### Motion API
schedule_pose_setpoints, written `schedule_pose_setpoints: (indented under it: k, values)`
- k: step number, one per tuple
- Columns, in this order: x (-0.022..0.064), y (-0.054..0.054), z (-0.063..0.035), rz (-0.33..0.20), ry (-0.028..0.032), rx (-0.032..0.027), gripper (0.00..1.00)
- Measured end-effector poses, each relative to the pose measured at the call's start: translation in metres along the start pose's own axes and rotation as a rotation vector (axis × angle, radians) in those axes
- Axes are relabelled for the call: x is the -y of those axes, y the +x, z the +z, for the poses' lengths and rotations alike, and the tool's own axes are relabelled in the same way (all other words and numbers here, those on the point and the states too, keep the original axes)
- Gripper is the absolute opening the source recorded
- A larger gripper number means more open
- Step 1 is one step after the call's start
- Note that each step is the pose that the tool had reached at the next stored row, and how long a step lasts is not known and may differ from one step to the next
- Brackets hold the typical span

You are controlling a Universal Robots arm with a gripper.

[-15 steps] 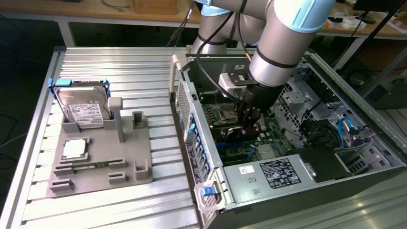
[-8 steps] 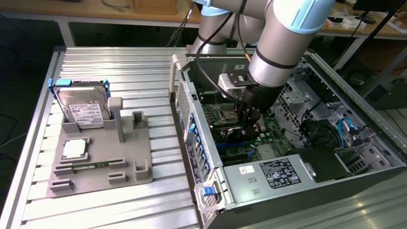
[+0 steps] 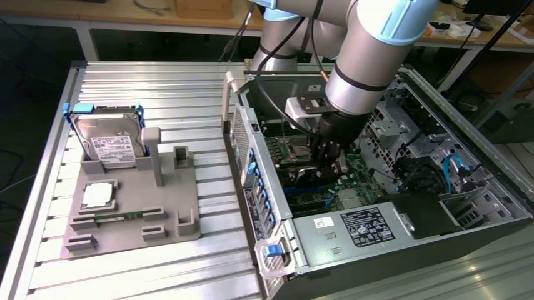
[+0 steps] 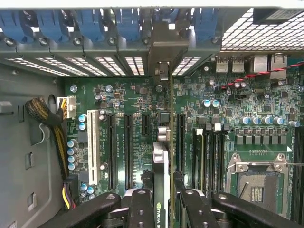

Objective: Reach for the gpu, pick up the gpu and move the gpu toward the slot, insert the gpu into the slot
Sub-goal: 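Insert the gpu into the slot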

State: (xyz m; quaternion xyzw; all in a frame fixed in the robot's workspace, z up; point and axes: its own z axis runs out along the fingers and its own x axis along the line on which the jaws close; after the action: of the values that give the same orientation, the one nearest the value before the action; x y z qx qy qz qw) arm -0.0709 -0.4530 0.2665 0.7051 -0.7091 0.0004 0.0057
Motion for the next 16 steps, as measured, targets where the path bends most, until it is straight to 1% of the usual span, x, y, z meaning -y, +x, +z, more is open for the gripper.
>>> schedule_pose_setpoints:
  k: [6,16]
  values:
    - [0.0000,0.0000,0.0011,0.000,-0.0016,0.0000,0.27]
    - [-0.0003,0.0000,0.0041,0.001,-0.0019,0.0000,0.27]
